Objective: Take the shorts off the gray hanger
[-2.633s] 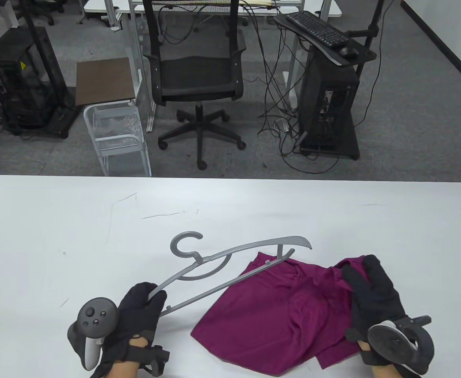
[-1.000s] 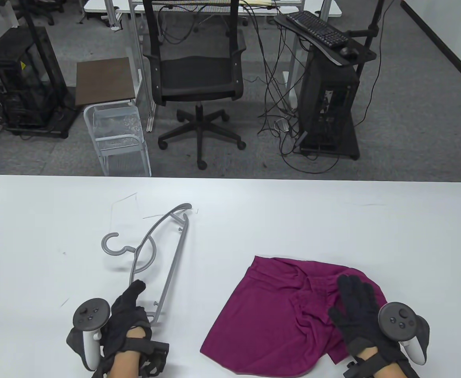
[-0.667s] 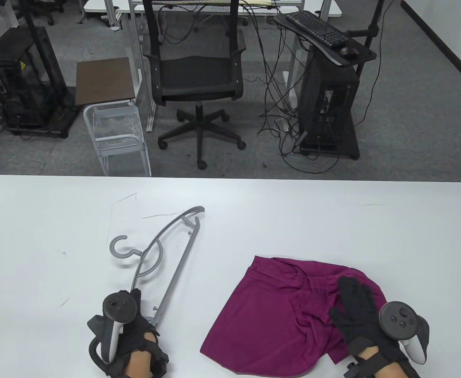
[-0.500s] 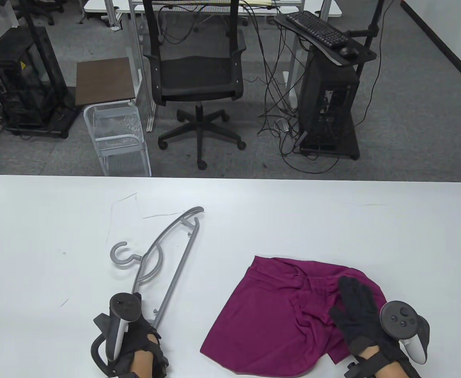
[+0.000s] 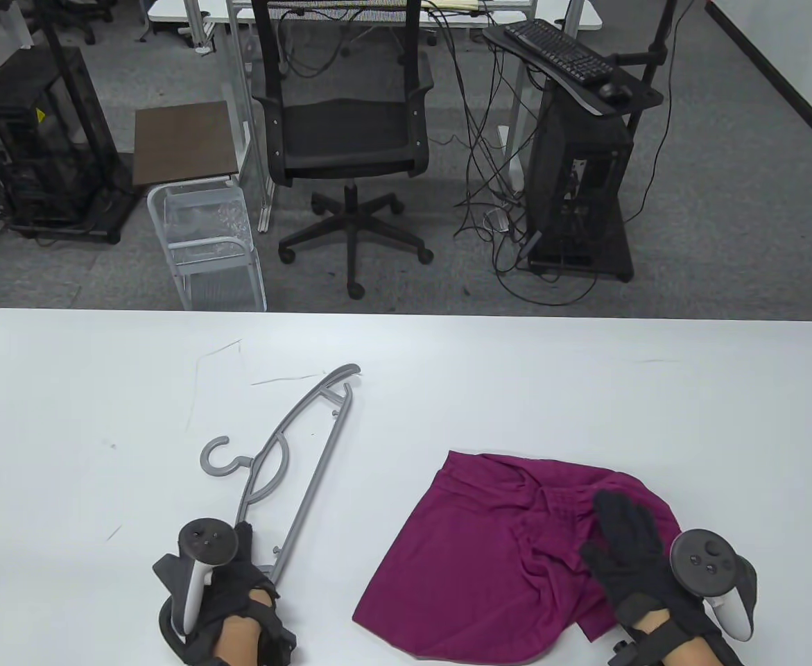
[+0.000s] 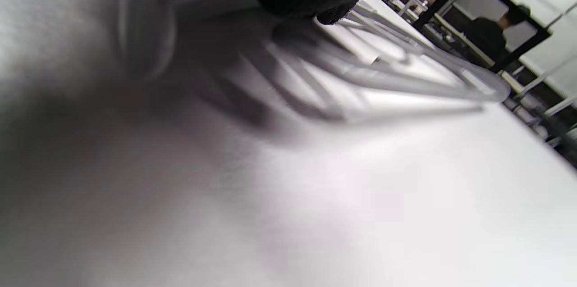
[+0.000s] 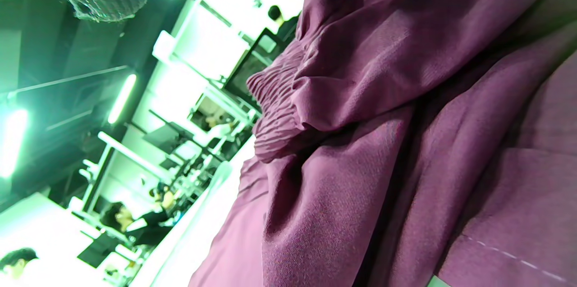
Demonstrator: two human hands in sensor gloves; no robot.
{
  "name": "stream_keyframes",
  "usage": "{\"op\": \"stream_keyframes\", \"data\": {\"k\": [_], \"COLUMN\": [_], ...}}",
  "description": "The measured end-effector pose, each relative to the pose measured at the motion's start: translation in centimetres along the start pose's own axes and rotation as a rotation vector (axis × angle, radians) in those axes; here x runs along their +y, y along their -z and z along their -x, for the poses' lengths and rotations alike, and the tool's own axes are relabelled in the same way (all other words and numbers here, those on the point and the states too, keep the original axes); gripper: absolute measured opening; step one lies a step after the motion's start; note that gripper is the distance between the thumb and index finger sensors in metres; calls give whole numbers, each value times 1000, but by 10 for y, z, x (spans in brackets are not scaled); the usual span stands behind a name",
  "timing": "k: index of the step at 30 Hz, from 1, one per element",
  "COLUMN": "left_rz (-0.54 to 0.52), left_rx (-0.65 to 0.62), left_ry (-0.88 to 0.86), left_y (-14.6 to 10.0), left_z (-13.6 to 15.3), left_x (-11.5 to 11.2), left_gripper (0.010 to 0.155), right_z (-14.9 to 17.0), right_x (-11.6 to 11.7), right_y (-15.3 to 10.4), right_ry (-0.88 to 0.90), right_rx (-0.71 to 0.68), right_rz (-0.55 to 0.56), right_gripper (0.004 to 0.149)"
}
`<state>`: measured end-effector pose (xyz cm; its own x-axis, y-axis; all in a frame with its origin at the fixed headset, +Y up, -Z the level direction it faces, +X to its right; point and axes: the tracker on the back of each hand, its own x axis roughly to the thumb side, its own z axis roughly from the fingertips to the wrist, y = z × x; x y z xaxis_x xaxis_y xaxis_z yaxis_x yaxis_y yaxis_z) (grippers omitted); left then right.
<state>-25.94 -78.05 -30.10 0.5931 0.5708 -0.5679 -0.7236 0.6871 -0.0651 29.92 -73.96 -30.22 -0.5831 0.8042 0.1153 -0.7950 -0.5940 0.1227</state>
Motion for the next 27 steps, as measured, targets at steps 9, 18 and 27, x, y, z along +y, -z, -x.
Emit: {"op": "stream_keyframes", "data": {"k": [9,18,27], "left_rz": [-351,-233,52], "left_rx": [-559,-1074,-933], "left_ry": [-232,234,605], "left_y": [-43,-86,-72], "left_z": [-22,-74,-87], "left_x": [45,17,-31], "left_gripper": [76,96,102], "right_z": [-21,-59,-55], "right_x": [-18,1,22], "right_y": [-6,-14,-7], "right_ry": [-272,-671,-681], "right_rx": [-180,-504,-477], "right_rz": [140,161,31], "right_gripper": [74,69,65]}}
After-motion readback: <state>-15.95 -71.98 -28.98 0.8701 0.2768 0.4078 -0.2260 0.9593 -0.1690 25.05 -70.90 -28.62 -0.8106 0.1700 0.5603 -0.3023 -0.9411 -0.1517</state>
